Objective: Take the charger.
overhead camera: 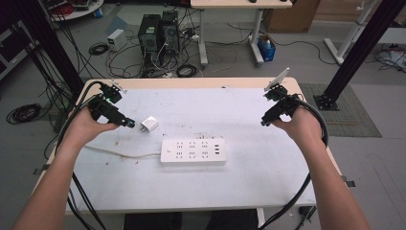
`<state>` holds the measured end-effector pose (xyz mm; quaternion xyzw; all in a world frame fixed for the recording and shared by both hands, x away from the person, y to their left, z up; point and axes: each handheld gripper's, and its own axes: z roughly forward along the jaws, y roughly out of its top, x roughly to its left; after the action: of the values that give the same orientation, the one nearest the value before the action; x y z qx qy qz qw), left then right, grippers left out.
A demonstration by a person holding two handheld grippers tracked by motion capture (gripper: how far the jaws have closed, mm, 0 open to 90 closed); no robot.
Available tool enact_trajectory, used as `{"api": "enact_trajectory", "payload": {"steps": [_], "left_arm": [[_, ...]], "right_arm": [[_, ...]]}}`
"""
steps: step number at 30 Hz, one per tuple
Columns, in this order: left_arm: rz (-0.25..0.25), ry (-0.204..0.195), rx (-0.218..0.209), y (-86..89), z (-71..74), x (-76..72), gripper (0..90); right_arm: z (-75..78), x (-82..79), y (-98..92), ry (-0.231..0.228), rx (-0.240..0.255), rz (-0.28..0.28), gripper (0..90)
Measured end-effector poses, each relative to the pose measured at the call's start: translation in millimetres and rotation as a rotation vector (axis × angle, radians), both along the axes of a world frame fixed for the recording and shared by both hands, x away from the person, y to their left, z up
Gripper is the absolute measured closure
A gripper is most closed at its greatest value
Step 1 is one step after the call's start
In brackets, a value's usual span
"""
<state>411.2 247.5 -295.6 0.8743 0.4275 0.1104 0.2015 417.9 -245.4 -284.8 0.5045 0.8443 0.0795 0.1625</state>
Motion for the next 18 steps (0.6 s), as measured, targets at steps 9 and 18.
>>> {"api": "enact_trajectory", "payload": {"steps": [9,18], "left_arm": [[-0.013,0.022,0.015,-4.8,-0.1,6.1,14.7],[-0.01,0.06,0.023,-13.5,-13.6,25.6,14.8]], "right_arm": [[0.6,2.4,-4.4,0.016,0.016,-0.012,20.8],[-1.0,6.6,-2.0,0.015,0.012,-0.011,13.3]]}}
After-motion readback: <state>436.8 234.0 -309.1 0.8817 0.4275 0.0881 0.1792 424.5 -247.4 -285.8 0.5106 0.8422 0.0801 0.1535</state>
